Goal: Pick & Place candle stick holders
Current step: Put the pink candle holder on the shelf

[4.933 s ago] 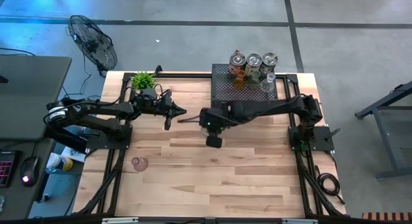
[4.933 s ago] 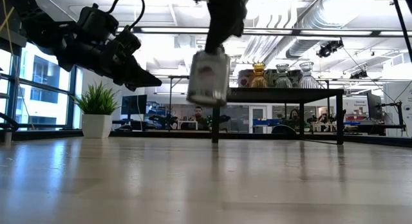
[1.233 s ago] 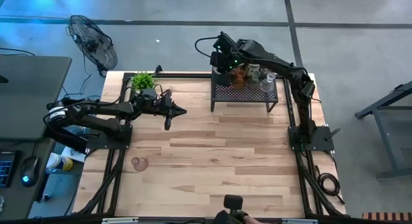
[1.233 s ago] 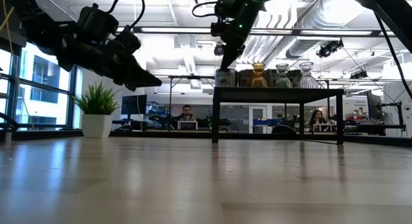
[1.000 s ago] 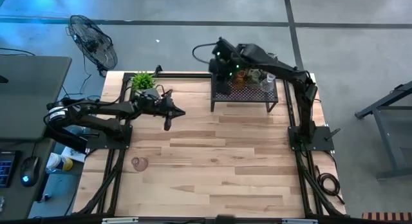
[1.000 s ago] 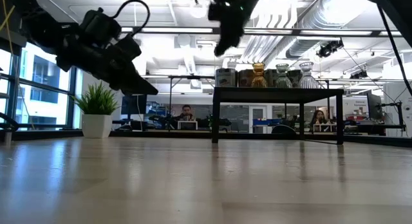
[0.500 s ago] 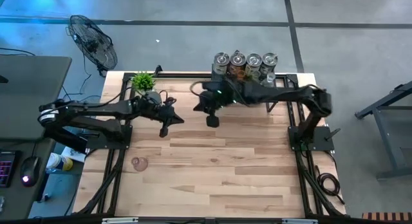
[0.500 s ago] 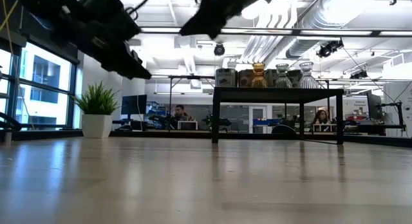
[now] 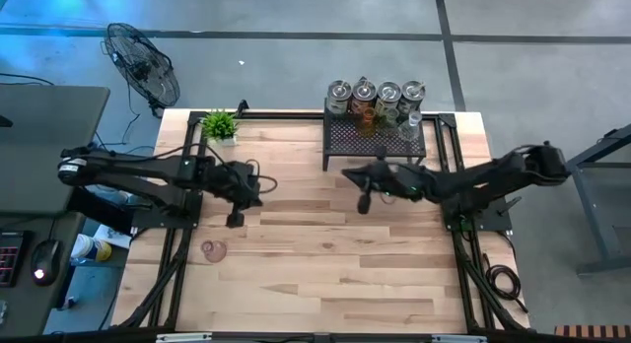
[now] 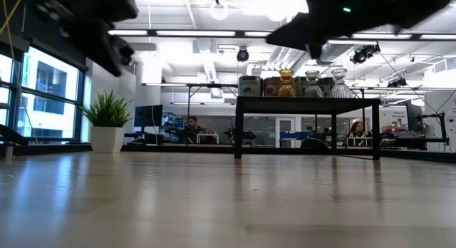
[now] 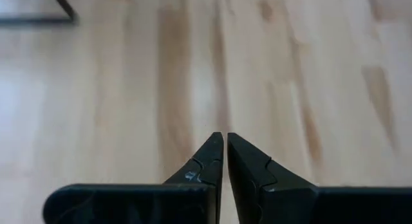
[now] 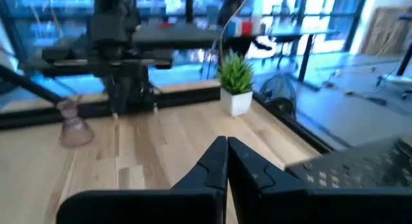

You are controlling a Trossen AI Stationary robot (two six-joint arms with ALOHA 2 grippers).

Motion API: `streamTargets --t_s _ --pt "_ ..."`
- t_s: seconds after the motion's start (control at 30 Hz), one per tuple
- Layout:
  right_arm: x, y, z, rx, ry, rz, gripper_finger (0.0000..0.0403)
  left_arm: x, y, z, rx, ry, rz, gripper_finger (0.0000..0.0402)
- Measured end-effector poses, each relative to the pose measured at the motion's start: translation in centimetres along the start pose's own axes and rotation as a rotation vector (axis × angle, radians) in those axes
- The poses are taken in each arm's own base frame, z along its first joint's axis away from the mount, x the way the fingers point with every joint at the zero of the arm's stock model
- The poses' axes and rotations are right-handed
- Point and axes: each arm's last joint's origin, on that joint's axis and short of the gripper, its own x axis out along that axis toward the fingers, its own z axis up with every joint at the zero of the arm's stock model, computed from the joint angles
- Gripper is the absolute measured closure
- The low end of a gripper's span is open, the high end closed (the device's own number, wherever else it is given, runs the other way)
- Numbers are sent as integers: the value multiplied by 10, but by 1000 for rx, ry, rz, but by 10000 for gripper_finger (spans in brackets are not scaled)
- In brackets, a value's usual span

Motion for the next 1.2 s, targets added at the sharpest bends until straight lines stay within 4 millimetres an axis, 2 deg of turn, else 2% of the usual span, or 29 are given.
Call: streamTargets --t_s 0.2,0.37,0.43,0.53,0.67,0.97,1.07,1.2 --pt "-33 6 -33 40 -106 -5 403 -14 -23 -6 -109 181 -69 383" --pt "-49 7 -54 13 -103 8 403 -29 -43 -4 -269 275 -70 381" --pt "-53 6 -57 12 -122 17 403 -35 -51 -3 -351 322 -63 371" --pt "-58 5 -57 18 -168 30 403 -43 -62 -3 -464 402 -38 337" --pt "-61 3 -63 10 -156 46 403 -48 -78 -7 -580 509 20 269" --pt "-64 2 -68 7 -148 53 403 -35 -104 -20 -775 659 155 109" --pt "-64 2 -67 6 -151 70 403 -32 -108 -21 -817 667 193 79" --pt "-64 3 -67 3 -150 82 403 -30 -107 -25 -860 715 284 66"
